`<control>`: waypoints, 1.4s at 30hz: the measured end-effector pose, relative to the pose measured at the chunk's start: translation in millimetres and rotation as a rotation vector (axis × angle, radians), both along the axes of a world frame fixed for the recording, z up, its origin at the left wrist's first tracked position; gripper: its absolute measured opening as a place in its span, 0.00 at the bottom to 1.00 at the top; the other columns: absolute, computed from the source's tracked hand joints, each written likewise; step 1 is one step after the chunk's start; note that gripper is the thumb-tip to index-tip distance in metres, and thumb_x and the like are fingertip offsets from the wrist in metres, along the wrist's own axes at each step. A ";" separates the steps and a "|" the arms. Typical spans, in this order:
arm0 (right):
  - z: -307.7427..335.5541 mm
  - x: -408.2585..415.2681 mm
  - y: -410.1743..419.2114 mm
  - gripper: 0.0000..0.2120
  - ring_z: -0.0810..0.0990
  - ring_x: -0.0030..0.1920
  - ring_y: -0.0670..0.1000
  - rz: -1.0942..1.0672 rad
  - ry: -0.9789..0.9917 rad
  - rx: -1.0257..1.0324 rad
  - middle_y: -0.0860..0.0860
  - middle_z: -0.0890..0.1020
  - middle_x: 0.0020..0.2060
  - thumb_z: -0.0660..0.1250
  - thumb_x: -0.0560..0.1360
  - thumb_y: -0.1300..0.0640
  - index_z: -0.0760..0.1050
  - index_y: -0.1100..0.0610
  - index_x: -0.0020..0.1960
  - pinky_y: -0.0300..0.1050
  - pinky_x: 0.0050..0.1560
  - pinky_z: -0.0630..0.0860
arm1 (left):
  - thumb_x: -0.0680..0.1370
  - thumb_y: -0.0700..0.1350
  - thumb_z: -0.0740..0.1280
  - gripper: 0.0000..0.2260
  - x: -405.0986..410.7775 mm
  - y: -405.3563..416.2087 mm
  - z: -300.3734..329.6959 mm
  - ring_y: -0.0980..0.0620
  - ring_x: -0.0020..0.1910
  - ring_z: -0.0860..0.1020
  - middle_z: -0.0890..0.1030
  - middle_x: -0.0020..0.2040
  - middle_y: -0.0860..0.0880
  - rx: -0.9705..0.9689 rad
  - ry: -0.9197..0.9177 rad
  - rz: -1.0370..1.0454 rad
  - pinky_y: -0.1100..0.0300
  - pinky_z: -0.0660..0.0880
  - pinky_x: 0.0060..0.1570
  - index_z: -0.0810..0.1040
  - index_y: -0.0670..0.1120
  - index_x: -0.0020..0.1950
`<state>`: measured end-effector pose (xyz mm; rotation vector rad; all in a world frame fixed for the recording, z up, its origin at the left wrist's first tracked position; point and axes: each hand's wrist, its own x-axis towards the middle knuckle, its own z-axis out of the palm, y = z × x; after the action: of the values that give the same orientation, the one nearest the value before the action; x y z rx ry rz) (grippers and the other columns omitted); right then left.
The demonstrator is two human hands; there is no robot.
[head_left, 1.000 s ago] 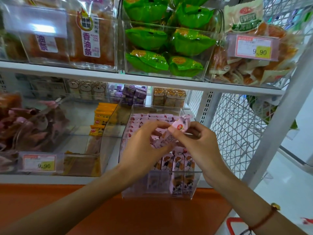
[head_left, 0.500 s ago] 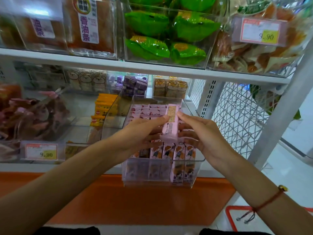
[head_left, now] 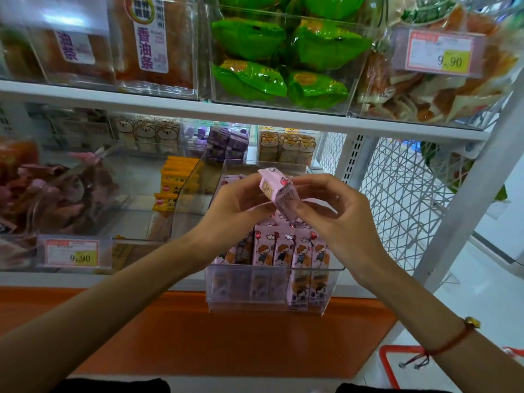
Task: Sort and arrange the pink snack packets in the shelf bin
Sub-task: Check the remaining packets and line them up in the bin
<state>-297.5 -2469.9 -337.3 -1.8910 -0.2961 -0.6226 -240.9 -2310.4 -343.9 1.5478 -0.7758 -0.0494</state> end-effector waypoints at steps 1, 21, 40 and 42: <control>0.1 0.4 -0.3 0.12 0.81 0.51 0.42 0.000 -0.005 0.000 0.44 0.83 0.48 0.73 0.71 0.59 0.79 0.48 0.52 0.43 0.56 0.78 | 0.76 0.30 0.63 0.17 0.5 0.4 -0.6 0.61 0.52 0.80 0.83 0.50 0.59 -0.007 0.020 -0.010 0.69 0.77 0.46 0.77 0.51 0.56; -5.1 7.3 -9.0 0.15 0.81 0.46 0.40 -0.039 0.102 -0.021 0.44 0.82 0.46 0.70 0.73 0.58 0.74 0.46 0.57 0.35 0.46 0.79 | 0.70 0.49 0.73 0.26 5.4 1.9 -1.6 0.62 0.54 0.79 0.74 0.61 0.58 -0.086 0.109 0.200 0.67 0.78 0.47 0.66 0.59 0.65; -16.3 15.2 -53.2 0.10 0.75 0.48 0.44 -0.472 0.110 -0.079 0.45 0.78 0.49 0.63 0.77 0.50 0.76 0.51 0.56 0.31 0.42 0.69 | 0.72 0.45 0.73 0.18 19.3 -4.7 0.5 0.59 0.49 0.81 0.81 0.51 0.59 -0.037 -0.181 0.463 0.70 0.77 0.42 0.75 0.53 0.60; -25.7 17.7 -55.8 0.14 0.74 0.49 0.46 -0.462 0.209 -0.208 0.47 0.75 0.53 0.62 0.78 0.52 0.71 0.53 0.63 0.35 0.43 0.69 | 0.72 0.46 0.74 0.17 36.0 -11.4 -0.4 0.57 0.51 0.80 0.80 0.52 0.57 0.013 -0.167 0.524 0.66 0.78 0.46 0.75 0.52 0.59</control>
<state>-279.7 -2525.7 -363.0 -2.2261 0.2286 -0.7105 -204.9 -2321.9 -344.2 1.7393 -0.4768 0.4659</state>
